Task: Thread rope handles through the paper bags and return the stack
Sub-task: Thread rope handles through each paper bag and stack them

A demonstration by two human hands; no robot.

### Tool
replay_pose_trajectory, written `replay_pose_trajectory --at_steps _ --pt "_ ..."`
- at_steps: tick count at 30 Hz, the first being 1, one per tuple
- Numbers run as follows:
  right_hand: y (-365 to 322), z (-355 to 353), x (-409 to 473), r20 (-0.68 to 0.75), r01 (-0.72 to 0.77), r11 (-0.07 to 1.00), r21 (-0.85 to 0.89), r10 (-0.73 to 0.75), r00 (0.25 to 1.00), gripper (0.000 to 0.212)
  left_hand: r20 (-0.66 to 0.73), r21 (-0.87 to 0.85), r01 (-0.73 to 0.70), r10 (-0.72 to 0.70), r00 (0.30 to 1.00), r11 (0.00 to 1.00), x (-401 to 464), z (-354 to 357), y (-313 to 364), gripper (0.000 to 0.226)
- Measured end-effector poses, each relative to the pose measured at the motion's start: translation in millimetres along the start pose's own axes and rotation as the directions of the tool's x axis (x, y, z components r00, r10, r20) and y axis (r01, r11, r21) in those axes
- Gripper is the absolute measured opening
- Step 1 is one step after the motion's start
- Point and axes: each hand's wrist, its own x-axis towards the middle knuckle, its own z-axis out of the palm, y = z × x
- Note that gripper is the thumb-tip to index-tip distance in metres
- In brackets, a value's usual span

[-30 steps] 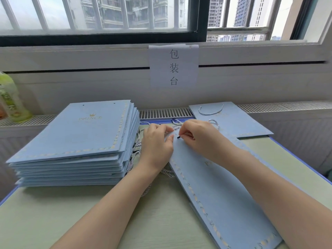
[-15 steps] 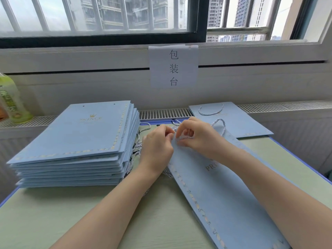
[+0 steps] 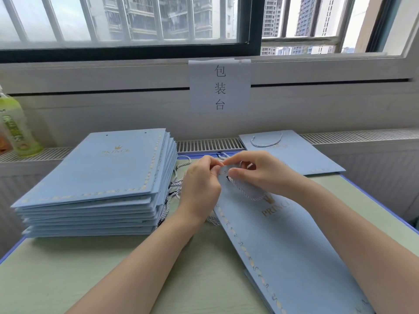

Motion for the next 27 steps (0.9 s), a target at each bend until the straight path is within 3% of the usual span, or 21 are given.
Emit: replay_pose_trajectory --at_steps 5,12,15,19,27 --pt "-2 1 0 -0.001 -0.005 0.998 -0.061 0.005 1.0 0.024 -0.01 0.009 -0.025 0.025 1.0 1.0 1 2 -2 0.015" --pt "0 7 2 -0.046 0.043 0.971 -0.234 -0.056 0.997 0.014 -0.007 -0.052 -0.047 0.047 0.999 0.998 0 -3 2 0.015" --pt "-1 7 2 -0.053 0.049 0.965 -0.256 -0.065 0.996 0.015 0.078 -0.159 0.049 -0.037 0.996 0.986 3 -5 2 0.018" --pt "-5 9 1 -0.053 0.085 0.953 -0.292 -0.105 0.993 0.017 0.199 -0.305 0.173 -0.115 0.973 0.937 7 -10 4 0.05" --pt "-8 10 1 -0.086 0.124 0.968 -0.218 -0.146 0.986 0.019 0.275 -0.516 0.357 -0.244 0.93 0.778 8 -15 5 0.04"
